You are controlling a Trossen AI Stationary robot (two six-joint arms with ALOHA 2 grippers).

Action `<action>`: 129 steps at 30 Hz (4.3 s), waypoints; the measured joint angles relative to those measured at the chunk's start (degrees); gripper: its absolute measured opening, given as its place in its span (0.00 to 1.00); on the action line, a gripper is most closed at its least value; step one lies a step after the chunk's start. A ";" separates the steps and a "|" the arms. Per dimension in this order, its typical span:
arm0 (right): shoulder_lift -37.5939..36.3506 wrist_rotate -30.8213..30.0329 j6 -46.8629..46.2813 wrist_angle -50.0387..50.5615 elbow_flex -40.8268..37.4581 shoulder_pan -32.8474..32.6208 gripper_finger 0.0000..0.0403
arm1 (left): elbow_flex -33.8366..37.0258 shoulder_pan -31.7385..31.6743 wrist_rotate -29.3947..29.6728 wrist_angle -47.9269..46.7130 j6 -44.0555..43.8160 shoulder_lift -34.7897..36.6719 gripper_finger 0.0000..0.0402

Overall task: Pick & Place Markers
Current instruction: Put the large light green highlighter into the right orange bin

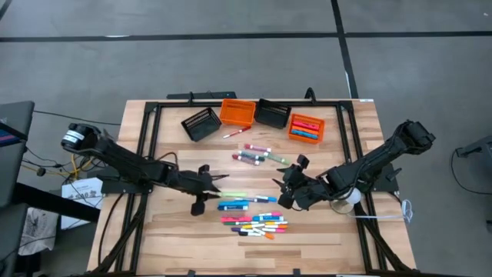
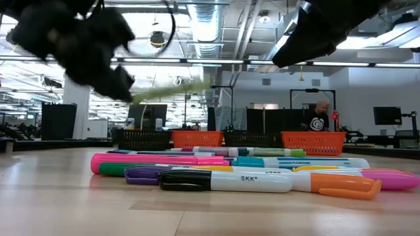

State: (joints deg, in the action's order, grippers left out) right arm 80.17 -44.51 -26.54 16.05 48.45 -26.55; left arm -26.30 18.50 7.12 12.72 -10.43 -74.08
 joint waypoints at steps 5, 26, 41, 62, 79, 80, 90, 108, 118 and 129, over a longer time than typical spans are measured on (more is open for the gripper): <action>0.02 0.39 1.57 -4.76 0.00 0.00 0.42 | -0.08 1.05 1.62 11.14 2.55 0.78 0.19; 9.82 10.13 22.88 -30.50 -0.02 -0.53 0.42 | -0.14 2.97 1.97 18.81 2.57 -5.10 0.20; 15.93 17.58 25.58 -33.36 5.71 0.82 0.42 | -0.18 2.01 2.10 21.66 2.94 -7.12 0.20; 15.73 17.49 25.03 -32.85 5.73 1.27 0.15 | -0.18 2.01 2.17 21.99 3.14 -7.11 0.20; 15.73 17.75 24.56 -32.54 5.73 1.57 0.45 | -0.20 1.95 2.46 26.87 4.18 -7.06 0.20; 15.73 17.72 24.55 -32.78 5.71 1.57 0.45 | -0.20 1.95 2.45 27.13 4.19 -7.06 0.20; 15.73 17.39 25.55 -38.09 5.70 2.07 0.38 | -0.20 2.01 5.02 30.20 7.17 -7.06 0.20; 15.73 19.35 25.46 -42.32 5.70 6.08 0.20 | -0.20 1.15 6.61 30.64 8.49 -7.06 0.20; 15.71 23.18 25.48 -42.29 5.70 6.93 0.12 | -0.18 1.16 6.49 30.68 11.68 -7.06 0.26; 14.90 23.79 25.44 -40.75 5.66 8.34 0.14 | -0.20 1.12 12.02 28.55 11.71 -6.43 0.50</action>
State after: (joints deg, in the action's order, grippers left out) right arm 95.06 -20.72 -1.09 -24.69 54.11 -18.21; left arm -26.50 19.62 19.13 41.26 1.28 -80.51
